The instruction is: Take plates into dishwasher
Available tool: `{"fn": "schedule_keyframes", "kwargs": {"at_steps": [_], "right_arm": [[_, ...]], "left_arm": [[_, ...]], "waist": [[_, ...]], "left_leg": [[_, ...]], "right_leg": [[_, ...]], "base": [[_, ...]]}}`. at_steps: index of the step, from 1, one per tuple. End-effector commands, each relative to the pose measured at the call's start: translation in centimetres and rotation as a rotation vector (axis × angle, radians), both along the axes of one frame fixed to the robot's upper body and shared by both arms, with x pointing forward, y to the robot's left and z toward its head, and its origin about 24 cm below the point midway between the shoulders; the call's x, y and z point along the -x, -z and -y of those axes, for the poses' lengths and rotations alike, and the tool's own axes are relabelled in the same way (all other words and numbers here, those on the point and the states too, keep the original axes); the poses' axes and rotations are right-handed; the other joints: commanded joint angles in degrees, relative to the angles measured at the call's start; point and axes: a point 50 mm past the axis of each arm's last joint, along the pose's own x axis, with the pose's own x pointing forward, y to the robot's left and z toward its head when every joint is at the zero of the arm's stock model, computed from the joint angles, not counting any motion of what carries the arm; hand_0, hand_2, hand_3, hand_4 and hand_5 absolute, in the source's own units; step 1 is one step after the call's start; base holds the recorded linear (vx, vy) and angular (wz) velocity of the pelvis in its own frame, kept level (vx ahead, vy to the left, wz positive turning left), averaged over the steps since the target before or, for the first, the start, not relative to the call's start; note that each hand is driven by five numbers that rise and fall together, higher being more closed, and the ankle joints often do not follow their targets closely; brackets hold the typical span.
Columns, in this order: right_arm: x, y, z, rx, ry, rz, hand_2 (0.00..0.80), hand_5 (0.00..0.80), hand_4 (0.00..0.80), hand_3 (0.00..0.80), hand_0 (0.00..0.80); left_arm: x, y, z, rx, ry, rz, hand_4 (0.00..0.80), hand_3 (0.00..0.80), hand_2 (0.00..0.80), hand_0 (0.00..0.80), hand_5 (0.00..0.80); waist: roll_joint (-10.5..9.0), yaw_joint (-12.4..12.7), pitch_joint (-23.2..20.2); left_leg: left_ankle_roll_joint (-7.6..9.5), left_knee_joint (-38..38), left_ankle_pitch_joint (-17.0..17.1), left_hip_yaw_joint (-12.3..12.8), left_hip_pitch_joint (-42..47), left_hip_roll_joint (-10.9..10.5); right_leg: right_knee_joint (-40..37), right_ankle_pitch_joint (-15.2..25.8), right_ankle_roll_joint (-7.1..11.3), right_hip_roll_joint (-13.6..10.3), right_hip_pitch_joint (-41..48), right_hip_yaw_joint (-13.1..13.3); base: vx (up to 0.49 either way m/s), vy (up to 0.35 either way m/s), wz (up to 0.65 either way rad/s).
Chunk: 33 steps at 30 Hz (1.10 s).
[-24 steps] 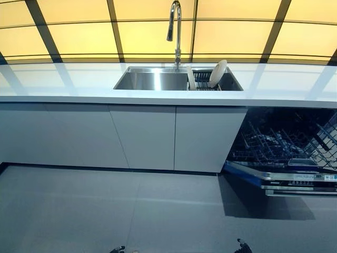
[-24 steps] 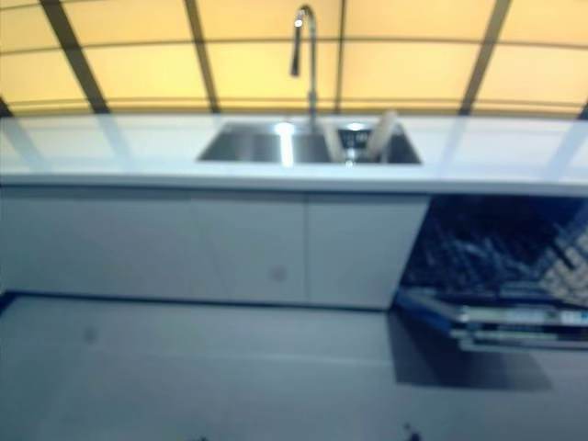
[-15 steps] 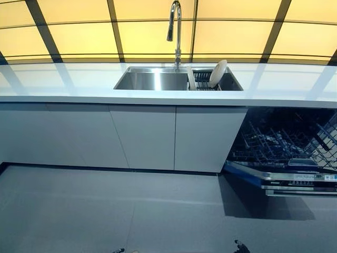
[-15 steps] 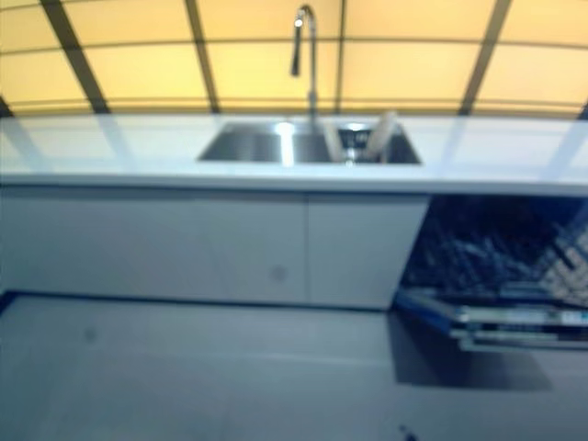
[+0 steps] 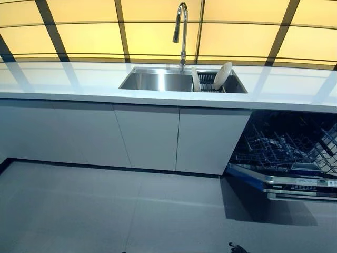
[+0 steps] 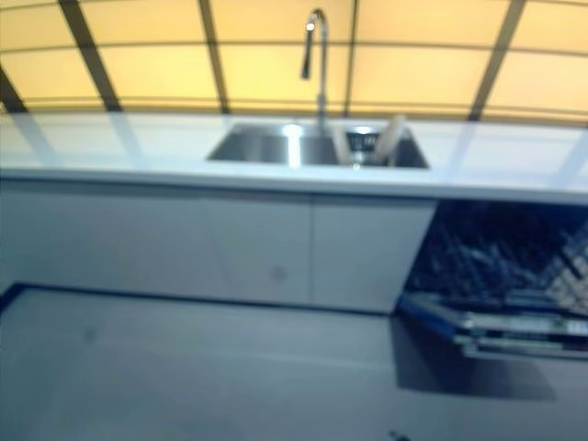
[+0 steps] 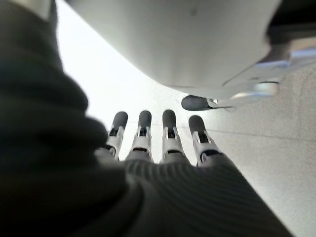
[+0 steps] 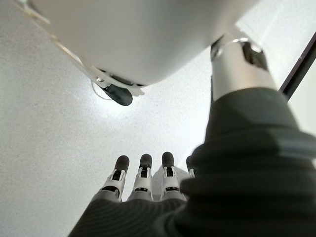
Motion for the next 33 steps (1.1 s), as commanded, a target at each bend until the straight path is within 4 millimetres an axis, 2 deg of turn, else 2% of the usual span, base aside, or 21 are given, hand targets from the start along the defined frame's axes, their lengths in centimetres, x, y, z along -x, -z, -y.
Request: {"fn": "schedule_keyframes", "kwargs": {"at_steps": [1,9,13,15,17,19,20,21,22,24,25,27,29,31,33], "right_arm": [[-3.1,-0.3,-1.5,-0.019,-0.059,0.035,0.000,0.000,0.000,0.000,0.000],[-4.3,-0.8,-1.1,0.051,-0.030,0.084,0.000,0.000,0.000,0.000,0.000],[-4.6,-0.9,-1.1,0.044,0.007,0.083,0.000,0.000,0.000,0.000,0.000],[-4.5,-0.8,-1.0,0.045,0.019,0.076,0.000,0.000,0.000,0.000,0.000],[-4.3,-0.8,-0.7,0.053,0.015,0.064,0.000,0.000,0.000,0.000,0.000],[-4.1,-0.8,-0.4,0.062,-0.008,0.049,0.000,0.000,0.000,0.000,0.000],[-3.9,-0.8,-0.1,0.072,-0.021,0.041,0.000,0.000,0.000,0.000,0.000],[-3.4,-0.8,0.6,0.105,-0.036,0.016,0.000,0.000,0.000,0.000,0.000],[-3.3,-0.8,0.7,0.110,-0.035,0.010,0.000,0.000,0.000,0.000,0.000],[-3.0,-0.8,1.5,0.126,-0.042,-0.017,0.000,0.000,0.000,0.000,0.000],[-2.8,-0.8,1.8,0.131,-0.062,-0.041,0.000,0.000,0.000,0.000,0.000],[-2.5,-0.8,2.2,0.146,-0.058,-0.061,0.000,0.000,0.000,0.000,0.000],[-2.3,-0.9,2.6,0.166,-0.024,-0.059,0.000,0.000,0.000,0.000,0.000],[-2.5,-0.9,2.7,0.179,-0.006,-0.051,0.000,0.000,0.000,0.000,0.000],[-2.6,-0.9,2.4,0.176,0.031,-0.028,0.000,0.000,0.000,0.000,0.000]], "left_arm": [[-3.7,-0.5,0.2,-0.014,0.098,0.063,0.000,0.000,0.000,0.000,0.000],[-4.2,-0.7,-0.2,-0.039,0.119,0.074,0.000,0.000,0.000,0.000,0.000],[-4.6,-0.9,-0.4,-0.067,0.117,0.104,0.000,0.000,0.000,0.000,0.000],[-4.6,-0.9,-0.4,-0.080,0.101,0.118,0.000,0.000,0.000,0.000,0.000],[-4.5,-0.9,-0.5,-0.092,0.048,0.142,0.000,0.000,0.000,0.000,0.000],[-4.5,-1.0,-0.6,-0.090,-0.017,0.185,0.000,0.000,0.000,0.000,0.000],[-4.4,-1.0,-0.6,-0.092,-0.046,0.195,0.000,0.000,0.000,0.000,0.000],[-4.1,-1.0,-0.7,-0.092,-0.089,0.190,0.000,0.000,0.000,0.000,0.000],[-4.0,-1.0,-0.7,-0.092,-0.093,0.188,0.000,0.000,0.000,0.000,0.000],[-3.2,-0.8,-0.8,-0.093,-0.138,0.175,0.000,0.000,0.000,0.000,0.000],[-2.5,-0.7,-1.0,-0.090,-0.148,0.159,0.000,0.000,0.000,0.000,0.000],[-1.9,-0.6,-1.0,-0.090,-0.143,0.137,0.000,0.000,0.000,0.000,0.000],[-1.4,-0.4,-0.9,-0.088,-0.136,0.115,0.000,0.000,0.000,0.000,0.000],[-0.5,-0.3,-1.1,-0.086,-0.139,0.087,0.000,0.000,0.000,0.000,0.000],[0.0,-0.3,-1.6,-0.103,-0.123,0.062,0.000,0.000,0.000,0.000,0.000]], "waist": [[-2.95,1.8,5.3],[-3.52,2.3,6.5],[-4.00,1.8,7.8],[-4.38,1.4,8.3],[-5.29,1.2,8.9],[-6.12,1.4,9.9],[-5.88,1.7,10.5],[-4.18,2.3,11.7],[-3.87,2.5,12.1],[-0.43,4.1,12.7],[1.19,6.1,12.6],[1.06,7.7,12.4],[1.20,8.2,11.6],[0.60,8.8,9.9],[-0.13,9.4,8.3]], "left_leg": [[7.47,0.2,-3.0,-0.6,0.3,-7.9],[7.61,1.3,-2.7,-1.5,-0.6,-7.7],[8.22,5.4,-4.1,-2.3,-1.8,-7.6],[8.14,9.3,-5.6,-2.0,-2.6,-7.3],[7.79,17.7,-6.7,-1.3,-5.1,-7.0],[7.72,30.9,-3.6,-0.4,-10.8,-6.4],[7.67,36.3,-1.4,-0.9,-14.8,-7.0],[6.38,36.1,3.5,-0.2,-20.2,-7.2],[6.21,35.5,3.7,-0.1,-20.2,-7.1],[3.52,19.0,10.7,2.0,-20.7,-6.0],[2.05,6.8,15.0,2.5,-22.9,-5.4],[1.09,1.6,17.6,2.9,-24.9,-5.5],[1.67,3.5,16.8,4.4,-25.0,-5.2],[3.43,4.1,12.8,6.0,-23.4,-5.4],[5.29,6.8,9.6,4.8,-22.4,-6.1]], "right_leg": [[4.3,-7.8,-3.33,4.2,2.7,1.0],[6.6,-8.8,-4.16,5.3,1.4,1.6],[9.6,-9.5,-4.99,5.8,-0.4,2.7],[10.4,-9.8,-5.74,5.7,-0.7,2.9],[11.1,-9.5,-6.68,5.1,-0.8,3.1],[12.1,-9.4,-8.06,4.4,-1.2,3.0],[12.9,-9.8,-8.73,4.7,-1.2,3.7],[13.5,-10.8,-9.03,6.3,0.2,5.1],[13.6,-11.0,-8.95,6.5,0.7,5.4],[12.5,-12.9,-7.37,9.1,5.0,7.0],[10.8,-14.4,-6.24,9.7,9.6,9.3],[10.0,-16.4,-5.56,8.9,13.0,10.7],[10.4,-18.5,-5.12,7.7,15.3,10.8],[11.5,-18.3,-3.57,5.2,17.2,10.2],[13.3,-17.9,-2.49,3.1,18.0,8.9]], "base": [[-0.006,-0.039,0.05],[0.011,-0.063,0.09],[0.023,-0.110,0.09],[0.078,-0.119,-0.02],[0.102,-0.126,-0.09],[0.129,-0.141,-0.12],[0.257,-0.084,-0.33],[0.231,-0.017,-0.37],[0.344,0.067,-0.38],[0.570,0.161,-0.61],[0.730,0.183,-1.23],[0.577,0.131,-1.47],[0.442,0.130,-0.41],[0.540,0.180,0.38],[0.558,0.184,-0.18]]}}
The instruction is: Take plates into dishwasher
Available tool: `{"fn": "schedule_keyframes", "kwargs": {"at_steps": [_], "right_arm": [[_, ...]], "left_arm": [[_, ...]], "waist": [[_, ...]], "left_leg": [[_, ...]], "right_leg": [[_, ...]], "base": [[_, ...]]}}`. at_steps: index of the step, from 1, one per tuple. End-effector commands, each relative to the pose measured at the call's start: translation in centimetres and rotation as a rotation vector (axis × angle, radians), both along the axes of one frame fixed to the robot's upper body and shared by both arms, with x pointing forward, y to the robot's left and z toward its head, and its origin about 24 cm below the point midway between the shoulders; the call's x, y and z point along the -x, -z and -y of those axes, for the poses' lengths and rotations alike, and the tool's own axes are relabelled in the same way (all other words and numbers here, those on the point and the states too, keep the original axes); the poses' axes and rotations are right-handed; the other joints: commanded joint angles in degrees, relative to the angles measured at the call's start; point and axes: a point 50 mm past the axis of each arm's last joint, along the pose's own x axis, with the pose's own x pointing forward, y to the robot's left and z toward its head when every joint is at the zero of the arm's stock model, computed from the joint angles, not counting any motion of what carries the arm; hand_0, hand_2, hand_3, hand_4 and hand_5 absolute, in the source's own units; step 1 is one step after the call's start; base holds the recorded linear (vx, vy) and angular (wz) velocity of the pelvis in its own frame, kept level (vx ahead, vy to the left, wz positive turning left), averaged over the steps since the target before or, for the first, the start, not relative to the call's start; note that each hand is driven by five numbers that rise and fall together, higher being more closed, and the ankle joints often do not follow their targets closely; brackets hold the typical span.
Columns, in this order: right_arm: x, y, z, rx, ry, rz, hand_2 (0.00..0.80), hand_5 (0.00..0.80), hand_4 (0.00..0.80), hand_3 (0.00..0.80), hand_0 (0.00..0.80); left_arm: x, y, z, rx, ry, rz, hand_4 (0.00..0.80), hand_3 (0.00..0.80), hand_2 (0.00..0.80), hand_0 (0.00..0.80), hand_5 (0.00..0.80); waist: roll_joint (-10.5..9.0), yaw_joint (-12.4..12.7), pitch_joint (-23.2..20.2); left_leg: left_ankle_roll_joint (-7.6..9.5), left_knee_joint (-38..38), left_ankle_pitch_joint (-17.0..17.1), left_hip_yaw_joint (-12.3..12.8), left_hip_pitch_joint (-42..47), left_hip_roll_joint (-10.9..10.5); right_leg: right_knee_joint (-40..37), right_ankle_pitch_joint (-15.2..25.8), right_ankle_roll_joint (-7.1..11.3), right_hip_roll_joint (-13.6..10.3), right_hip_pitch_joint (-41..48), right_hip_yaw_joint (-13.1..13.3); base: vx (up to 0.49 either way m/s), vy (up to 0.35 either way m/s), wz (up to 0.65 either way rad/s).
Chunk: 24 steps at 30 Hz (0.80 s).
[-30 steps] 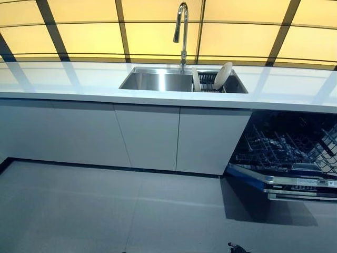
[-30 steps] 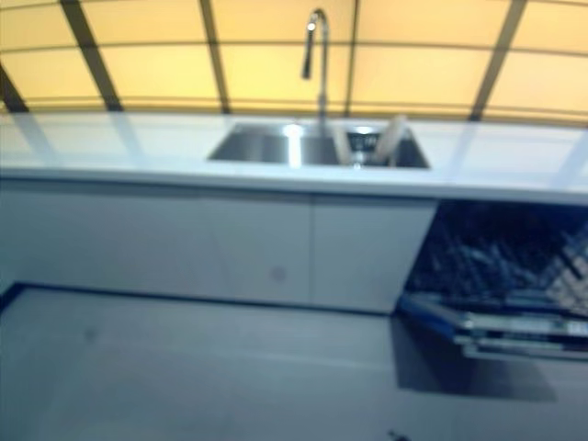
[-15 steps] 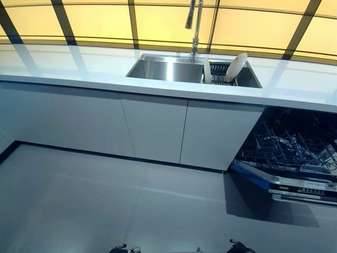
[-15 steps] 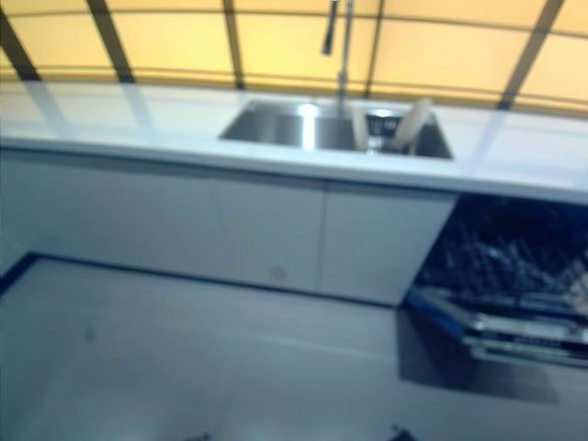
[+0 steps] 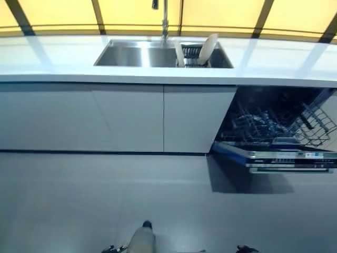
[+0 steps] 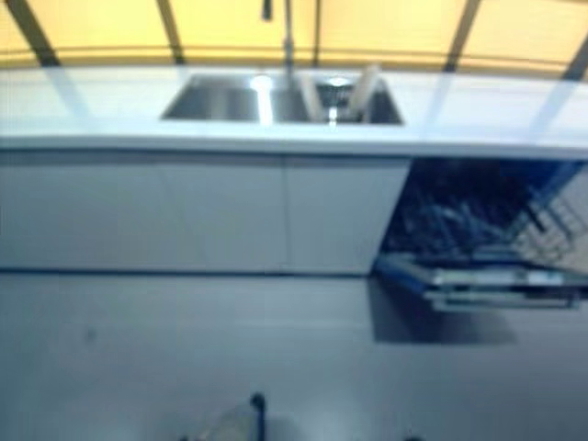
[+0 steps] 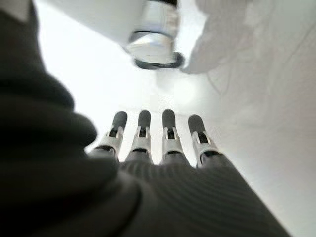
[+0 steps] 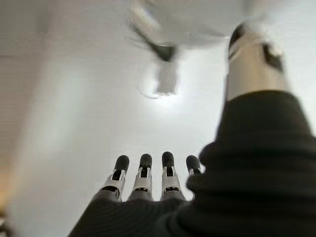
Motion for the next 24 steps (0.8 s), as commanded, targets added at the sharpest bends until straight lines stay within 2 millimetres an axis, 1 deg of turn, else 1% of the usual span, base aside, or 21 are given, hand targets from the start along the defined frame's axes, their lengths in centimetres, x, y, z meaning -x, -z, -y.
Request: {"fn": "schedule_keyframes", "kwargs": {"at_steps": [1,2,3,4,5,6,7,8,9,11,12,13,14,15,16,17,18,19,20,22,24], "right_arm": [[-2.2,-0.6,0.3,0.015,0.036,0.131,0.000,0.000,0.000,0.000,0.000],[-2.3,-0.6,0.1,0.010,0.044,0.141,0.000,0.000,0.000,0.000,0.000],[-2.4,-0.6,-0.1,0.011,0.052,0.149,0.000,0.000,0.000,0.000,0.000],[-2.3,-0.6,-0.2,0.015,0.070,0.157,0.000,0.000,0.000,0.000,0.000],[-2.2,-0.5,-0.2,0.026,0.094,0.168,0.000,0.000,0.000,0.000,0.000],[-2.1,-0.5,-0.2,0.037,0.100,0.187,0.000,0.000,0.000,0.000,0.000],[-2.1,-0.5,-0.2,0.050,0.095,0.203,0.000,0.000,0.000,0.000,0.000],[-2.2,-0.6,-0.2,0.057,0.085,0.213,0.000,0.000,0.000,0.000,0.000],[-2.4,-0.7,-0.2,0.070,0.062,0.234,0.000,0.000,0.000,0.000,0.000],[-3.1,-1.0,0.1,0.058,0.043,0.253,0.000,0.000,0.000,0.000,0.000],[-3.5,-1.1,0.2,0.058,0.045,0.268,0.000,0.000,0.000,0.000,0.000],[-3.7,-1.2,0.2,0.057,0.050,0.280,0.000,0.000,0.000,0.000,0.000],[-4.0,-1.3,0.1,0.055,0.062,0.298,0.000,0.000,0.000,0.000,0.000],[-4.2,-1.4,0.2,0.057,0.066,0.307,0.000,0.000,0.000,0.000,0.000],[-4.3,-1.4,0.2,0.058,0.064,0.307,0.000,0.000,0.000,0.000,0.000],[-4.5,-1.5,0.2,0.064,0.055,0.306,0.000,0.000,0.000,0.000,0.000],[-4.6,-1.5,0.2,0.070,0.055,0.300,0.000,0.000,0.000,0.000,0.000],[-4.6,-1.5,0.2,0.076,0.056,0.296,0.000,0.000,0.000,0.000,0.000],[-4.7,-1.5,0.1,0.089,0.044,0.283,0.000,0.000,0.000,0.000,0.000],[-4.5,-1.5,0.2,0.083,0.056,0.273,0.000,0.000,0.000,0.000,0.000],[-5.0,-1.7,0.4,0.056,-0.002,0.280,0.000,0.000,0.000,0.000,0.000]], "left_arm": [[0.6,0.0,0.0,-0.006,0.069,-0.016,0.000,0.000,0.000,0.000,0.000],[0.5,0.0,-0.2,-0.009,0.069,-0.011,0.000,0.000,0.000,0.000,0.000],[-0.3,-0.2,-0.4,-0.004,0.087,-0.001,0.000,0.000,0.000,0.000,0.000],[-1.0,-0.4,-0.6,-0.007,0.110,0.006,0.000,0.000,0.000,0.000,0.000],[-1.6,-0.5,-0.6,-0.021,0.128,0.018,0.000,0.000,0.000,0.000,0.000],[-2.0,-0.6,-0.7,-0.033,0.148,0.026,0.000,0.000,0.000,0.000,0.000],[-2.4,-0.7,-0.9,-0.049,0.170,0.033,0.000,0.000,0.000,0.000,0.000],[-2.6,-0.8,-0.9,-0.057,0.180,0.035,0.000,0.000,0.000,0.000,0.000],[-3.5,-1.0,-1.0,-0.084,0.185,0.058,0.000,0.000,0.000,0.000,0.000],[-4.9,-1.4,-0.9,-0.089,0.160,0.099,0.000,0.000,0.000,0.000,0.000],[-5.7,-1.6,-0.9,-0.093,0.174,0.117,0.000,0.000,0.000,0.000,0.000],[-6.2,-1.7,-0.9,-0.096,0.187,0.131,0.000,0.000,0.000,0.000,0.000],[-6.9,-1.9,-0.9,-0.100,0.200,0.147,0.000,0.000,0.000,0.000,0.000],[-7.2,-2.0,-0.9,-0.099,0.209,0.152,0.000,0.000,0.000,0.000,0.000],[-7.2,-2.0,-0.9,-0.098,0.210,0.153,0.000,0.000,0.000,0.000,0.000],[-7.0,-1.9,-0.8,-0.092,0.209,0.148,0.000,0.000,0.000,0.000,0.000],[-6.3,-1.7,-0.8,-0.085,0.207,0.137,0.000,0.000,0.000,0.000,0.000],[-5.7,-1.5,-0.6,-0.081,0.211,0.124,0.000,0.000,0.000,0.000,0.000],[-4.4,-1.1,-0.6,-0.080,0.213,0.077,0.000,0.000,0.000,0.000,0.000],[-2.9,-0.7,-0.5,-0.056,0.203,0.043,0.000,0.000,0.000,0.000,0.000],[-2.6,-0.7,-0.2,-0.031,0.304,0.049,0.000,0.000,0.000,0.000,0.000]], "waist": [[0.91,1.4,-3.2],[0.55,1.4,-3.9],[0.23,1.0,-4.9],[-0.04,0.7,-5.7],[-0.23,0.8,-6.7],[-0.43,0.3,-7.4],[-0.48,-0.6,-7.8],[-0.56,-1.1,-7.9],[-0.73,-3.3,-7.9],[0.72,-5.8,-7.2],[0.11,-6.9,-6.5],[-0.78,-8.0,-5.8],[-1.97,-9.9,-4.8],[-1.34,-11.2,-3.7],[-1.21,-11.4,-3.4],[-1.30,-11.9,-2.7],[-2.00,-11.1,-2.4],[-2.28,-10.7,-2.5],[-2.69,-10.4,-2.8],[-2.49,-10.6,-3.1],[-2.40,-10.4,-3.7]], "left_leg": [[2.64,-4.6,7.9,-2.3,-3.5,-2.9],[3.42,-2.0,6.1,-2.7,-3.6,-3.7],[4.90,-0.6,4.2,-1.2,-2.6,-4.1],[6.22,-0.3,3.3,-0.9,-1.6,-4.9],[7.29,-1.2,3.0,-2.4,-0.3,-6.5],[7.99,-1.9,2.5,-3.1,0.9,-7.5],[8.53,-2.6,2.0,-3.3,2.4,-8.3],[8.71,-2.9,1.9,-3.4,3.1,-8.6],[8.97,-3.9,0.9,-4.4,6.3,-9.7],[8.20,-5.8,0.1,-4.9,11.4,-8.4],[7.97,-6.3,-1.2,-6.2,13.3,-8.9],[7.89,-6.3,-3.0,-8.1,14.7,-9.8],[7.66,-5.9,-5.9,-10.9,17.0,-10.9],[7.75,-4.6,-8.4,-12.7,18.5,-10.2],[7.78,-4.4,-8.8,-13.0,18.8,-10.1],[7.84,-3.3,-10.7,-14.3,20.4,-10.0],[8.04,-1.4,-12.8,-14.4,20.5,-10.3],[7.77,0.2,-13.8,-14.2,20.5,-10.2],[7.51,1.7,-14.7,-12.5,20.7,-9.6],[6.59,2.5,-15.2,-11.0,22.0,-7.8],[4.98,2.1,-12.6,-9.0,22.9,-5.7]], "right_leg": [[-2.2,6.5,5.83,-4.6,13.5,-0.2],[-0.3,8.0,6.04,-5.2,12.9,-0.6],[2.3,10.1,6.53,-5.9,11.8,-2.0],[4.7,12.5,7.08,-6.4,11.4,-2.8],[8.2,17.1,7.61,-7.3,10.8,-2.5],[11.2,19.7,7.94,-7.0,9.5,-1.6],[14.0,22.0,8.14,-5.7,7.0,-0.4],[15.1,22.8,8.22,-5.2,5.8,0.0],[15.6,24.7,7.92,-5.1,-1.4,0.1],[10.0,23.8,6.57,-5.1,-12.3,-2.3],[2.8,23.5,6.32,-5.7,-15.7,-3.0],[-3.4,26.0,7.19,-6.6,-18.1,-2.7],[-11.8,31.2,9.01,-7.4,-22.8,-0.7],[-15.1,32.2,9.23,-6.2,-24.0,-0.1],[-15.3,32.2,9.20,-6.0,-24.3,0.1],[-15.2,32.0,8.94,-5.9,-25.5,0.1],[-13.4,30.1,8.65,-6.6,-23.6,-1.3],[-12.5,29.9,8.46,-7.2,-22.6,-2.1],[-8.7,28.9,8.18,-7.8,-21.6,-2.7],[-5.4,27.6,7.96,-7.5,-21.4,-2.4],[-7.3,26.5,6.89,-7.4,-18.6,-4.0]], "base": [[0.534,0.195,-0.18],[0.571,0.255,-0.19],[0.580,0.290,-0.24],[0.652,0.311,-0.21],[0.607,0.249,-0.04],[0.582,0.199,0.13],[0.425,0.127,0.16],[0.502,0.097,0.19],[0.529,0.041,0.22],[0.556,-0.081,0.27],[0.481,-0.235,0.14],[0.596,-0.373,0.17],[0.587,-0.345,0.56],[0.471,-0.273,0.92],[0.391,-0.173,1.18],[0.403,-0.207,1.05],[0.470,-0.251,0.84],[0.488,-0.282,0.58],[0.407,-0.214,0.53],[0.443,-0.203,0.56],[0.415,-0.185,0.54]]}}
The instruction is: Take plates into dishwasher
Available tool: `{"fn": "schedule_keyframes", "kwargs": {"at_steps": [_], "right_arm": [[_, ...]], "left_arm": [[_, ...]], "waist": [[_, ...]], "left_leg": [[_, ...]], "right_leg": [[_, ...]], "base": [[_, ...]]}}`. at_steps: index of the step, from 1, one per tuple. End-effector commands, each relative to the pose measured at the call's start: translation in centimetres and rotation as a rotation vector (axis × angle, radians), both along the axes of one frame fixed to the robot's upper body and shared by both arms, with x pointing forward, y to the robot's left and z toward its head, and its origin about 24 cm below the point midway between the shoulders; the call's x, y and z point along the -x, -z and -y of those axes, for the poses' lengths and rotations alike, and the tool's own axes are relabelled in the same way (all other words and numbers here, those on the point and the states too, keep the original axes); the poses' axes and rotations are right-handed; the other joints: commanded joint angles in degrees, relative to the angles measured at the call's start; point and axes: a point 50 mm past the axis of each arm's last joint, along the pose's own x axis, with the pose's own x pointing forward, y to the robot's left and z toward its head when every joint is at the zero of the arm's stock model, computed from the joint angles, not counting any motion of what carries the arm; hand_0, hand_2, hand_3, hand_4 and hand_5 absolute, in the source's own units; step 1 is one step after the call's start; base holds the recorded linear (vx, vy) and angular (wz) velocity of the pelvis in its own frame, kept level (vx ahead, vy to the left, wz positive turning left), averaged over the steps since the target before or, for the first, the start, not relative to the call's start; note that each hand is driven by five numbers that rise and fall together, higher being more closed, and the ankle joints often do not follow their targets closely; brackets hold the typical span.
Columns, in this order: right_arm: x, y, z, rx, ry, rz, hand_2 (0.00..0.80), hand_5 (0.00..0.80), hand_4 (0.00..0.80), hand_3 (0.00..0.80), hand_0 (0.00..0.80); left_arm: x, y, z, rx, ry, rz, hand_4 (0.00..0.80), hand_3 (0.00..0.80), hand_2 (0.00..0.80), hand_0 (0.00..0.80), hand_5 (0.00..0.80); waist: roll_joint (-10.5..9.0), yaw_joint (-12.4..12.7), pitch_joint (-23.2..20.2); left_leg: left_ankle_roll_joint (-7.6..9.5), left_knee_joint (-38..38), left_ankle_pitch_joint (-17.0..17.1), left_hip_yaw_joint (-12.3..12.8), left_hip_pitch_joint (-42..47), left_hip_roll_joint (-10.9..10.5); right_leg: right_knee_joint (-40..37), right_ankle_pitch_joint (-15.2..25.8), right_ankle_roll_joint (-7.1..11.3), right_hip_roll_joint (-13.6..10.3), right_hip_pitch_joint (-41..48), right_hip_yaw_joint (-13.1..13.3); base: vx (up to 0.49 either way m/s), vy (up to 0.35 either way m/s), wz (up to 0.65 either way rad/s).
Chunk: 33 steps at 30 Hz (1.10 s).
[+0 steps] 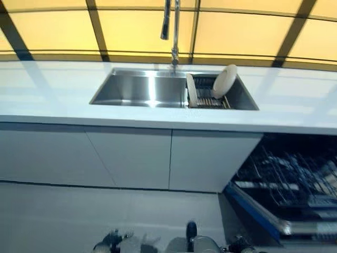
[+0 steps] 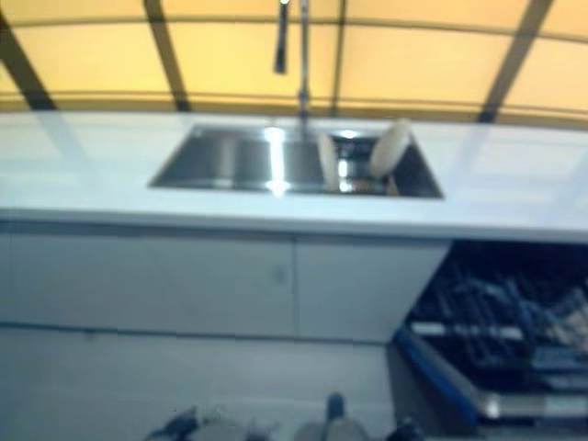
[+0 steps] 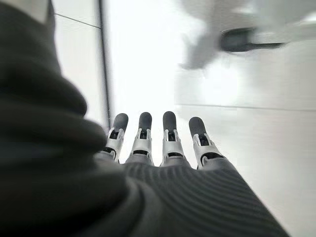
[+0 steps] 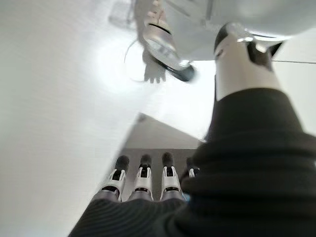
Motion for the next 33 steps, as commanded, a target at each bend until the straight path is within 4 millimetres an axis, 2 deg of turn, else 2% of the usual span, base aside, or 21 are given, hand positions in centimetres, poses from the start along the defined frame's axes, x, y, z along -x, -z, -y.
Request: {"fn": "schedule_keyframes", "kwargs": {"at_steps": [1,3,5,6,7,8,10,11,12,13,14,15,16,17,18,20,22,23,29,31,33], "right_arm": [[-3.0,-1.2,1.1,0.012,-0.093,0.055,0.000,0.000,0.000,0.000,0.000],[-3.0,-1.2,1.1,0.011,-0.117,0.055,0.000,0.000,0.000,0.000,0.000],[-3.1,-1.2,1.1,0.015,-0.132,0.057,0.000,0.000,0.000,0.000,0.000],[-3.2,-1.3,1.0,0.014,-0.150,0.060,0.000,0.000,0.000,0.000,0.000],[-3.3,-1.3,0.9,0.000,-0.161,0.072,0.000,0.000,0.000,0.000,0.000],[-3.5,-1.4,0.8,-0.017,-0.175,0.086,0.000,0.000,0.000,0.000,0.000],[-4.3,-1.7,0.4,-0.065,-0.235,0.108,0.000,0.000,0.000,0.000,0.000],[-4.5,-1.7,0.2,-0.081,-0.245,0.112,0.000,0.000,0.000,0.000,0.000],[-6.2,-2.4,-1.4,-0.208,-0.369,0.133,0.000,0.000,0.000,0.000,0.000],[-7.3,-2.9,-2.3,-0.265,-0.459,0.142,0.000,0.000,0.000,0.000,0.000],[-9.3,-4.4,-3.8,-0.314,-0.586,0.184,0.000,0.000,0.000,0.000,0.000],[-12.0,-7.1,-5.0,-0.337,-0.763,0.244,0.000,0.000,0.000,0.000,0.000],[-12.6,-7.8,-5.1,-0.348,-0.797,0.259,0.000,0.000,0.000,0.000,0.000],[-14.6,-10.6,-5.9,-0.379,-0.888,0.299,0.000,0.000,0.000,0.000,0.000],[-15.3,-12.8,-6.4,-0.424,-0.953,0.331,0.000,0.000,0.000,0.000,0.000],[-15.7,-14.6,-6.8,-0.487,-0.995,0.382,0.000,0.000,0.000,0.000,0.000],[-15.6,-16.2,-7.4,-0.575,-1.030,0.380,0.000,0.000,0.000,0.000,0.000],[-15.4,-16.3,-7.4,-0.595,-1.033,0.375,0.000,0.000,0.000,0.000,0.000],[-14.0,-18.3,-8.5,-1.082,-1.005,0.216,0.000,0.000,0.000,0.000,0.000],[-14.0,-19.7,-8.7,-1.254,-0.990,0.211,0.000,0.000,0.000,0.000,0.000],[-14.2,-21.2,-8.5,-1.356,-0.980,0.255,0.000,0.000,0.000,0.000,0.000]], "left_arm": [[-2.6,-0.7,-0.4,0.006,0.136,0.085,0.000,0.000,0.000,0.000,0.000],[-2.7,-0.8,-0.5,0.002,0.123,0.083,0.000,0.000,0.000,0.000,0.000],[-2.7,-0.8,-0.5,0.000,0.121,0.081,0.000,0.000,0.000,0.000,0.000],[-2.8,-0.8,-0.6,-0.002,0.104,0.081,0.000,0.000,0.000,0.000,0.000],[-2.9,-0.8,-0.7,-0.002,0.079,0.085,0.000,0.000,0.000,0.000,0.000],[-3.0,-0.8,-0.7,-0.001,0.063,0.089,0.000,0.000,0.000,0.000,0.000],[-3.1,-0.8,-0.5,0.009,0.048,0.086,0.000,0.000,0.000,0.000,0.000],[-3.1,-0.8,-0.5,0.011,0.049,0.082,0.000,0.000,0.000,0.000,0.000],[-2.6,-0.7,-0.5,0.005,0.037,0.067,0.000,0.000,0.000,0.000,0.000],[-2.5,-0.8,-0.8,-0.004,0.039,0.070,0.000,0.000,0.000,0.000,0.000],[-2.7,-1.1,-1.6,-0.025,0.067,0.081,0.000,0.000,0.000,0.000,0.000],[-2.5,-1.4,-2.5,-0.060,0.102,0.095,0.000,0.000,0.000,0.000,0.000],[-2.4,-1.5,-2.8,-0.072,0.109,0.094,0.000,0.000,0.000,0.000,0.000],[-2.5,-1.8,-3.6,-0.105,0.134,0.083,0.000,0.000,0.000,0.000,0.000],[-3.0,-2.2,-4.4,-0.124,0.129,0.092,0.000,0.000,0.000,0.000,0.000],[-3.5,-2.5,-4.8,-0.120,0.119,0.111,0.000,0.000,0.000,0.000,0.000],[-4.1,-2.8,-5.0,-0.130,0.113,0.137,0.000,0.000,0.000,0.000,0.000],[-4.2,-2.8,-5.0,-0.132,0.116,0.139,0.000,0.000,0.000,0.000,0.000],[-4.3,-3.0,-5.5,-0.120,0.145,0.133,0.000,0.000,0.000,0.000,0.000],[-4.1,-3.1,-5.9,-0.130,0.182,0.128,0.000,0.000,0.000,0.000,0.000],[-3.9,-3.2,-6.1,-0.129,0.199,0.126,0.000,0.000,0.000,0.000,0.000]], "waist": [[-1.67,2.0,0.5],[-1.47,2.1,-0.2],[-1.32,2.0,-0.5],[-0.87,1.8,-1.2],[-1.20,1.7,-1.6],[-1.83,2.0,-1.4],[-2.99,3.2,-0.4],[-3.13,3.7,-0.1],[-2.03,5.8,1.5],[-1.50,6.8,2.2],[-1.03,8.6,3.0],[-1.48,10.9,3.3],[-1.70,11.1,3.4],[-2.20,10.8,2.3],[-2.44,10.1,1.5],[-2.45,9.6,1.1],[-2.86,9.4,0.1],[-2.97,9.4,-0.1],[-4.34,10.1,-0.8],[-4.97,10.7,-0.9],[-5.37,11.0,-0.9]], "left_leg": [[-0.15,8.5,-1.0,5.6,-1.3,1.8],[-0.76,8.0,0.1,4.0,-0.8,1.9],[-1.06,8.4,0.7,3.6,-0.6,1.9],[-2.30,10.8,4.2,3.5,-0.3,2.6],[-3.53,18.1,9.5,5.0,-2.2,3.8],[-3.65,23.7,11.5,6.1,-5.0,4.2],[-2.81,33.5,12.2,7.5,-13.7,2.7],[-2.84,33.5,12.3,8.3,-16.3,2.8],[-3.09,25.4,11.9,9.6,-19.9,3.1],[-3.51,19.2,12.8,10.3,-19.8,4.0],[-4.47,8.8,14.9,11.2,-20.7,5.5],[-4.29,3.7,16.8,7.3,-23.6,5.0],[-3.95,2.8,16.2,6.6,-22.8,4.5],[-3.30,0.2,15.0,8.0,-20.6,4.3],[-2.96,-1.8,14.6,8.7,-18.3,4.4],[-2.79,-3.3,14.3,8.4,-15.8,4.5],[-2.35,-3.4,14.0,9.1,-15.5,4.5],[-2.29,-3.2,13.9,9.1,-15.6,4.4],[-1.81,-0.6,12.9,9.8,-17.6,4.3],[-1.91,0.3,12.4,9.4,-18.2,4.5],[-2.15,0.7,12.1,9.4,-18.3,4.8]], "right_leg": [[-5.1,4.2,4.35,-1.9,1.6,0.2],[-5.1,3.3,3.70,-1.1,2.1,0.2],[-4.7,2.7,3.39,-0.8,2.1,0.1],[-4.3,1.5,2.55,-0.1,2.5,-0.6],[-4.4,0.2,1.06,0.1,4.0,-1.4],[-4.6,-0.6,0.11,-0.2,5.3,-1.7],[-4.4,-2.0,-1.25,-0.8,7.7,-2.3],[-4.3,-2.6,-1.40,-0.8,8.7,-2.4],[-4.5,-4.6,-0.23,0.2,12.6,-1.9],[-4.7,-5.2,0.62,0.6,14.1,-1.8],[-5.4,-6.3,1.98,1.0,16.7,-1.7],[-5.8,-7.3,2.54,1.5,18.8,0.6],[-5.5,-8.0,2.62,1.4,19.0,0.8],[-5.5,-8.6,3.53,0.7,19.0,0.5],[-4.9,-8.2,4.10,-0.2,17.7,-0.9],[-4.4,-7.5,4.59,-1.0,16.4,-2.0],[-5.4,-7.3,4.67,-0.9,16.6,-2.0],[-5.5,-7.2,4.68,-0.9,16.6,-1.9],[-6.7,-7.0,4.74,-0.8,17.7,-1.4],[-7.1,-6.9,5.08,-0.8,18.2,-1.4],[-7.5,-6.8,5.31,-0.8,18.6,-1.5]], "base": [[0.296,-0.115,0.27],[0.248,-0.079,0.02],[0.142,-0.038,-0.14],[0.183,-0.082,-0.09],[0.253,-0.133,0.00],[0.236,-0.163,0.23],[0.200,-0.116,0.10],[0.354,0.001,-0.27],[0.379,0.066,-0.21],[0.471,0.109,-0.29],[0.353,0.079,-0.36],[0.299,0.053,-0.49],[0.250,0.077,-0.48],[0.176,0.111,-0.62],[0.187,0.129,-0.66],[0.148,0.072,-0.56],[0.116,0.013,-0.31],[0.091,-0.015,-0.02],[0.070,-0.043,0.09],[0.037,-0.109,0.02],[0.010,-0.089,0.00]]}}
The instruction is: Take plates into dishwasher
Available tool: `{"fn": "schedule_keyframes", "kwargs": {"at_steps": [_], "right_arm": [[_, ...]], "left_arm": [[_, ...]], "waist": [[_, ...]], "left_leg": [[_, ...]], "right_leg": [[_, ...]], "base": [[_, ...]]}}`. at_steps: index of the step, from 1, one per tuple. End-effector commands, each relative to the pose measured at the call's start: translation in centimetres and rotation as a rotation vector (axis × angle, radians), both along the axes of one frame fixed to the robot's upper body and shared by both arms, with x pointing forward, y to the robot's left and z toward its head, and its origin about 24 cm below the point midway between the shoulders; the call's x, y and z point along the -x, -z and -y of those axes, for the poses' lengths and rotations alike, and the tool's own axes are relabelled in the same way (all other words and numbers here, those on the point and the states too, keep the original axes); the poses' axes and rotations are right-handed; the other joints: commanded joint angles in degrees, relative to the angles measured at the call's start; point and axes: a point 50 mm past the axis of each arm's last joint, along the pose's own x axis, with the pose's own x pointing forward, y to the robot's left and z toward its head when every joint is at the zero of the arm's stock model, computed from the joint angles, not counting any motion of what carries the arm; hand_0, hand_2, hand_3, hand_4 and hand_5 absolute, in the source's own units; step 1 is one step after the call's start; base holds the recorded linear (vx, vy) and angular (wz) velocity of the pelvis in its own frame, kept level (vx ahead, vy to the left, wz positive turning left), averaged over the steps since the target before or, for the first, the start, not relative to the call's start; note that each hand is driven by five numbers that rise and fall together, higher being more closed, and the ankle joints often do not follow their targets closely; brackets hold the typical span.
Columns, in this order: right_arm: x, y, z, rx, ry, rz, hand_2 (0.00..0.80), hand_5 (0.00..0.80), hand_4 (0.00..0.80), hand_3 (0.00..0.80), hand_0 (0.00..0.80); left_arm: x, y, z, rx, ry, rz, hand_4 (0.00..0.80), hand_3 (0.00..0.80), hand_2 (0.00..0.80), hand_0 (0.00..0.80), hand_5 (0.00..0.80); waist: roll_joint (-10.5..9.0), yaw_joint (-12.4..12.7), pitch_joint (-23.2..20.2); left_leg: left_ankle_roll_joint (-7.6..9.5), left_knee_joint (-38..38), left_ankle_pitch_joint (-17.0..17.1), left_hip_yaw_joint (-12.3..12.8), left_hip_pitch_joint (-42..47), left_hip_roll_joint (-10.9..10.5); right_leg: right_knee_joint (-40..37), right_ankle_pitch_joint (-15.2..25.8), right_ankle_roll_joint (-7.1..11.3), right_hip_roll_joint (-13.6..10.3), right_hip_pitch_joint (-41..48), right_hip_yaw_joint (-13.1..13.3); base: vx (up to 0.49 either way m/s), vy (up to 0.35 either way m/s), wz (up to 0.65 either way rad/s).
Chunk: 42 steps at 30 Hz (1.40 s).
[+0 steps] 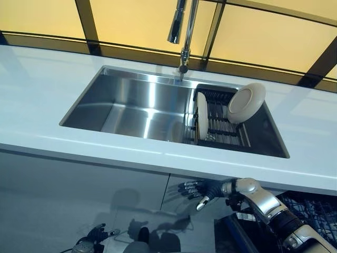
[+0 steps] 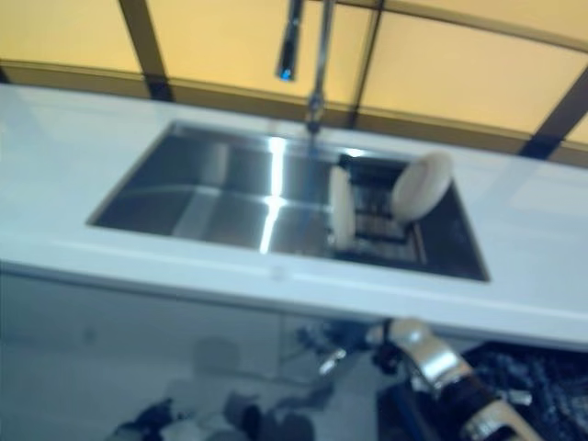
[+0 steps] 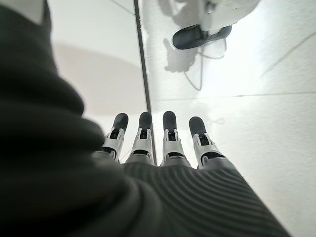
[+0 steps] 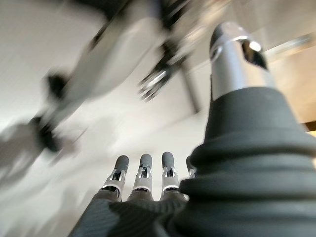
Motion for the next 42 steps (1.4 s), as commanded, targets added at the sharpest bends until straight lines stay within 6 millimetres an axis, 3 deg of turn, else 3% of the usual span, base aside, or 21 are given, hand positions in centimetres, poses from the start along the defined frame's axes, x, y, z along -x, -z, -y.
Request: {"fn": "schedule_keyframes", "kwargs": {"at_steps": [1,5,12,16,20,24,30,32,33,34,37,39,40,42], "right_arm": [[-1.2,-5.1,-0.1,-0.291,-0.038,0.041,0.000,0.000,0.000,0.000,0.000],[-3.2,-9.7,1.7,-0.504,0.080,0.144,0.000,0.000,0.000,0.000,0.000],[-7.3,-21.1,11.3,-0.880,0.644,0.469,0.000,0.000,0.000,0.000,0.000],[-7.1,-26.5,16.1,-0.918,0.923,0.629,0.000,0.000,0.000,0.000,0.000],[-5.9,-31.4,19.0,-1.010,1.158,0.773,0.000,0.000,0.000,0.000,0.000],[-4.3,-35.5,22.1,-0.901,1.531,0.955,0.000,0.000,0.000,0.000,0.000],[-3.0,-38.0,25.0,-0.635,1.978,1.028,0.000,0.000,0.000,0.000,0.000],[-2.6,-38.6,25.7,-0.549,2.106,1.040,0.000,0.000,0.000,0.000,0.000],[-2.5,-39.0,25.7,-0.513,2.117,1.062,0.000,0.000,0.000,0.000,0.000],[-2.7,-39.2,25.5,-0.473,2.119,1.071,0.000,0.000,0.000,0.000,0.000],[-4.6,-38.8,24.0,-0.243,2.140,1.097,0.000,0.000,0.000,0.000,0.000],[-5.5,-38.6,23.2,-0.111,2.125,1.107,0.000,0.000,0.000,0.000,0.000],[-6.0,-38.3,22.9,-0.074,2.085,1.095,0.000,0.000,0.000,0.000,0.000],[-6.6,-37.8,22.5,-0.023,2.008,1.051,0.000,0.000,0.000,0.000,0.000]], "left_arm": [[0.3,-0.3,-1.0,-0.025,0.082,-0.015,0.000,0.000,0.000,0.000,0.000],[1.2,-0.3,-1.3,-0.023,0.107,-0.030,0.000,0.000,0.000,0.000,0.000],[2.2,-0.1,-1.2,-0.003,0.141,-0.048,0.000,0.000,0.000,0.000,0.000],[2.4,0.0,-1.2,0.011,0.135,-0.058,0.000,0.000,0.000,0.000,0.000],[2.5,0.1,-1.2,0.016,0.120,-0.063,0.000,0.000,0.000,0.000,0.000],[2.0,0.1,-0.9,0.013,0.105,-0.059,0.000,0.000,0.000,0.000,0.000],[0.7,-0.2,-1.1,-0.008,0.073,-0.037,0.000,0.000,0.000,0.000,0.000],[0.1,-0.4,-1.3,-0.028,0.088,-0.036,0.000,0.000,0.000,0.000,0.000],[-0.1,-0.5,-1.4,-0.041,0.094,-0.038,0.000,0.000,0.000,0.000,0.000],[-0.2,-0.5,-1.3,-0.047,0.094,-0.045,0.000,0.000,0.000,0.000,0.000],[-0.3,-0.7,-1.9,-0.062,0.026,-0.047,0.000,0.000,0.000,0.000,0.000],[-0.9,-1.0,-2.4,-0.066,-0.016,-0.026,0.000,0.000,0.000,0.000,0.000],[-1.3,-1.2,-2.6,-0.067,-0.036,-0.018,0.000,0.000,0.000,0.000,0.000],[-0.9,-1.2,-2.8,-0.066,-0.063,-0.041,0.000,0.000,0.000,0.000,0.000]], "waist": [[-1.90,2.1,-1.4],[-1.99,2.3,-1.9],[-1.61,2.4,-3.7],[-1.07,1.9,-4.6],[-0.73,1.1,-5.1],[-0.87,0.7,-5.6],[-1.49,0.5,-5.7],[-1.40,-0.2,-5.2],[-0.45,-0.9,-4.1],[-0.06,-1.1,-3.6],[0.00,-1.1,-2.1],[-0.33,-1.3,-1.4],[-0.38,-1.7,-0.9],[-0.91,-1.5,-1.4]], "left_leg": [[-1.38,8.0,-4.4,1.1,-4.6,2.6],[-1.68,8.6,-5.1,1.0,-4.5,2.9],[-2.36,10.1,-7.6,0.6,-3.9,3.1],[-2.53,9.7,-8.2,0.8,-2.8,2.9],[-2.70,10.1,-8.7,1.0,-2.2,2.8],[-2.54,11.0,-9.8,1.0,-1.4,2.0],[-0.69,11.8,-10.5,2.0,-1.3,0.8],[1.00,10.5,-9.7,2.6,-0.1,-0.2],[1.28,9.1,-9.2,2.4,1.6,0.2],[1.20,8.5,-8.9,2.7,2.4,0.4],[-0.41,6.3,-8.9,4.1,5.8,2.4],[-1.51,6.5,-10.1,4.5,6.4,4.2],[-1.75,7.0,-11.0,4.3,6.3,4.9],[-2.17,7.7,-10.9,4.7,5.6,5.6]], "right_leg": [[5.4,-0.1,3.77,-3.1,0.7,-0.2],[5.0,-0.3,3.95,-3.1,1.4,-0.2],[5.3,-1.6,4.12,-3.5,2.5,-0.9],[5.3,-2.0,3.95,-3.7,2.7,-0.7],[5.7,-2.2,3.53,-3.8,2.5,-0.2],[5.3,-1.7,3.34,-4.1,2.6,0.0],[7.8,-1.9,4.00,-5.5,2.2,-0.3],[19.1,2.9,5.87,-6.9,-2.9,-1.3],[26.6,5.4,6.21,-7.0,-7.6,-1.3],[28.5,5.3,6.15,-7.2,-9.5,-1.1],[20.2,7.4,6.13,-9.9,-10.7,-3.3],[11.0,8.8,6.58,-10.1,-11.0,-2.9],[10.1,9.3,6.77,-10.0,-12.2,-1.8],[7.0,8.3,6.97,-9.3,-10.3,-2.7]], "base": [[0.010,-0.065,0.00],[0.030,-0.021,0.00],[0.039,0.017,0.01],[0.033,0.070,0.02],[0.036,0.071,-0.01],[0.074,0.089,-0.01],[0.057,0.097,-0.11],[0.059,0.134,-0.18],[0.082,0.127,-0.22],[0.115,0.058,-0.20],[0.143,-0.171,-0.06],[0.048,-0.383,-0.26],[0.051,-0.366,-0.23],[0.091,-0.221,-0.07]]}}
